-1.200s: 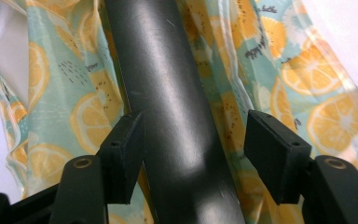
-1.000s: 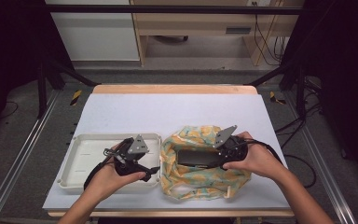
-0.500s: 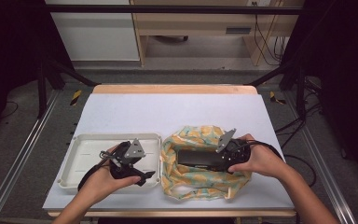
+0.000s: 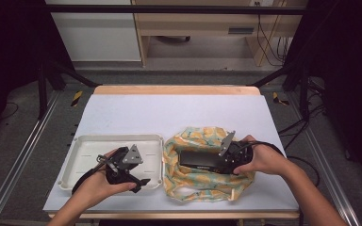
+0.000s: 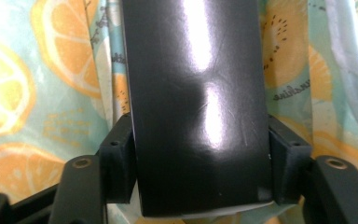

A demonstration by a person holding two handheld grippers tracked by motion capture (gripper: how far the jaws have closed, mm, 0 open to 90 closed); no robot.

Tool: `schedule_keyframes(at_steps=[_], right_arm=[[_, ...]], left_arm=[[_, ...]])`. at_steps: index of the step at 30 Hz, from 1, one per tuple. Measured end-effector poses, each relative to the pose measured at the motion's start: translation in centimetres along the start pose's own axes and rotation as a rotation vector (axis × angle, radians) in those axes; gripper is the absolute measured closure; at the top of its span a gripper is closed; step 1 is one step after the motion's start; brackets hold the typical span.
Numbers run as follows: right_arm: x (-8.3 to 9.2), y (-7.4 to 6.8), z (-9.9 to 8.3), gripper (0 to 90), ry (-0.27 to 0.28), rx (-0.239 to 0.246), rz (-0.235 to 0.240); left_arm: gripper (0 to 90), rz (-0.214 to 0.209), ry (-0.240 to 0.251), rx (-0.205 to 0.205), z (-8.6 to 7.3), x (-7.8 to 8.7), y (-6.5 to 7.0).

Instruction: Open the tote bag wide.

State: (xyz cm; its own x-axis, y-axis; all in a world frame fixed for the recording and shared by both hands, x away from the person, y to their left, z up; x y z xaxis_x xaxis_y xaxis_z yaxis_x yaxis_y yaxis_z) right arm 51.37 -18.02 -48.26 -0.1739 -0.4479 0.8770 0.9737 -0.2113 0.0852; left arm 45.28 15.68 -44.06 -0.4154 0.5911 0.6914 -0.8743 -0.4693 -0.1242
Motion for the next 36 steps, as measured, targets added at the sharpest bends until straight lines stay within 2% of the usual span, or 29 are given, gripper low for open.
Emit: schedule_keyframes(at_steps=[5, 6, 13, 15, 19, 25, 27, 29, 32, 34, 36], right_arm=[[0.3, -0.1, -0.2, 42.0, 0.0, 0.004, 0.001], [0.4, -0.2, -0.3, 42.5, 0.002, 0.019, -0.001], [0.7, -0.4, 0.0, 43.0, 0.024, 0.044, -0.003], [1.1, -0.5, 0.1, 43.1, 0.047, 0.051, -0.017], [2.1, -0.6, 0.5, 43.1, 0.106, 0.045, -0.04], [3.7, -1.0, 0.8, 43.1, 0.124, 0.067, -0.061], [4.2, -1.2, 1.1, 43.1, 0.126, 0.076, -0.066], [4.8, -1.4, 1.5, 43.1, 0.124, 0.089, -0.072], [5.4, -1.5, 1.9, 43.1, 0.118, 0.095, -0.075], [6.2, -1.6, 2.5, 43.1, 0.114, 0.108, -0.076], [6.6, -1.7, 2.9, 43.1, 0.109, 0.121, -0.077]], left_arm=[[12.9, -0.005, -0.01, -0.011, -0.1, -0.1, 0.2], [12.9, -0.005, -0.014, -0.014, -0.1, -0.1, 0.3], [12.9, -0.012, -0.029, -0.025, 0.1, -0.1, 0.4], [12.8, -0.01, -0.042, -0.041, 0.2, 0.1, 0.2], [12.8, -0.006, -0.041, -0.044, 0.5, 0.3, 0.1], [12.8, -0.026, -0.068, -0.089, 1.8, 0.4, 0.0], [12.9, -0.032, -0.064, -0.092, 2.1, 0.3, 0.0], [13.0, -0.055, -0.077, -0.13, 3.4, 0.2, -0.2], [13.0, -0.073, -0.09, -0.153, 4.3, 0.1, -0.2], [12.5, -0.1, -0.114, -0.202, 5.6, -0.3, -0.1], [12.5, -0.11, -0.123, -0.212, 6.1, -0.4, -0.1]])
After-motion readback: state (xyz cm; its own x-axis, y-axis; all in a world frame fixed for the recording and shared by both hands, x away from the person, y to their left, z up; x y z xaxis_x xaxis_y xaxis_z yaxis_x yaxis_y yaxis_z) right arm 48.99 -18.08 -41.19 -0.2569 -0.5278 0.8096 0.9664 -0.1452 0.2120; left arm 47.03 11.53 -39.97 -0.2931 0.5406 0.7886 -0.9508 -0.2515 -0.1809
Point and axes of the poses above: each handheld gripper's, and its own axes: x roughly backward along the jaws, z roughly out of its top, y roughly to its right, the point moved 5 cm from there along -x, roughly forward along the jaws, and after that the axes turned 11 degrees about y, right-handed, at the moved point
